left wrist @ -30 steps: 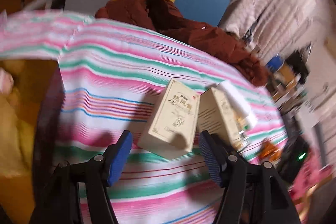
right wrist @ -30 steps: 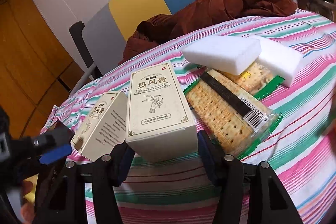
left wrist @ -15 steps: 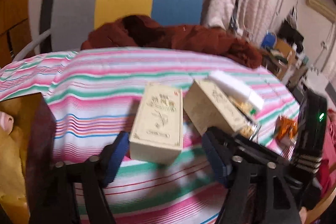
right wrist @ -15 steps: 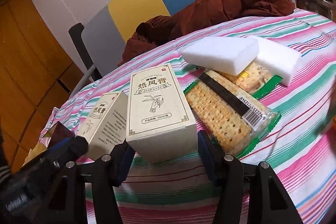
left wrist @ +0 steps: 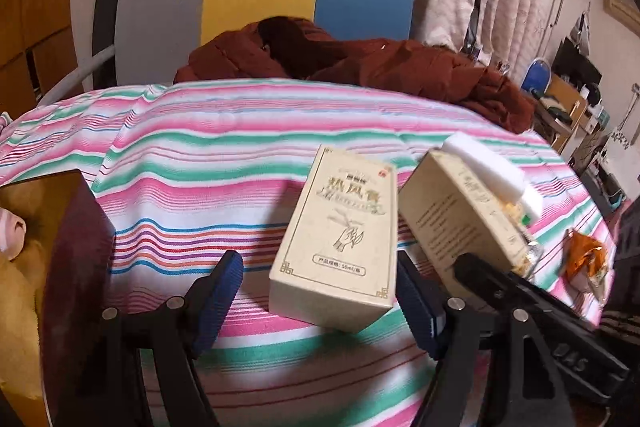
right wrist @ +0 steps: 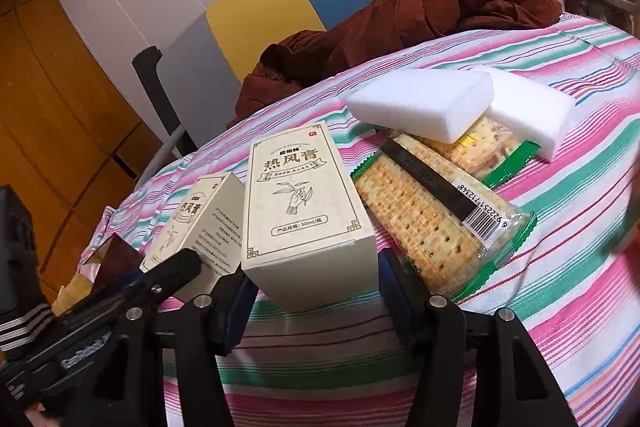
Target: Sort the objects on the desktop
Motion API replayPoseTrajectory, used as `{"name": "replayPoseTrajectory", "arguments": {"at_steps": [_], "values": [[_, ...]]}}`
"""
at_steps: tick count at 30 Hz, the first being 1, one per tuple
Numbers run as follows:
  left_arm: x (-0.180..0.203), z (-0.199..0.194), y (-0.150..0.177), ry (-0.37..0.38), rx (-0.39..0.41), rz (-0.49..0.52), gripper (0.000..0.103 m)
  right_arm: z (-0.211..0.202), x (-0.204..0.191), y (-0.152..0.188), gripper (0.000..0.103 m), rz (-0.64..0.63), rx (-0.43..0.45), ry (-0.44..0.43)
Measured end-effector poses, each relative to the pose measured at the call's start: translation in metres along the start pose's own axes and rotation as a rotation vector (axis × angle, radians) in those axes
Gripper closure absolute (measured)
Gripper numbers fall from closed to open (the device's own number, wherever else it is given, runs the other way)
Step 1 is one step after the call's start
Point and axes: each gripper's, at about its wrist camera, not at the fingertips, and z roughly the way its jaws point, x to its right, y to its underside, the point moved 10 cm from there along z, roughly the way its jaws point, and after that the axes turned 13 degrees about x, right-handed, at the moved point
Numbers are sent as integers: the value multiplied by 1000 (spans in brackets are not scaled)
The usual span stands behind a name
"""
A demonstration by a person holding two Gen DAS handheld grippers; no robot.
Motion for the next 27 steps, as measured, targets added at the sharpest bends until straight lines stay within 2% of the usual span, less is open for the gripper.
{"name": "replayPoseTrajectory", "arguments": {"at_steps": [3, 9, 10, 11, 12, 18, 27], "values": [[-4, 9, 8, 12, -51, -33, 26, -1, -1, -1, 42, -1, 5, -3], [-7, 12, 4, 35, -23, -84, 28, 1, -3, -1, 40, -7, 5, 0], [-7, 12, 3, 42, -17, -91, 30, 1, -4, -1, 40, -12, 2, 3], [-7, 12, 3, 49, -12, -98, 37, 1, -4, -1, 40, -16, 0, 6], [-7, 11, 3, 52, -7, -104, 40, 2, -4, 0, 40, -20, -1, 9], [-10, 5, 4, 72, 12, -147, 41, -3, -5, 0, 42, -11, 6, 15], [1, -23, 22, 90, 26, -85, 42, -21, -11, 6, 42, -5, 11, 36]]}}
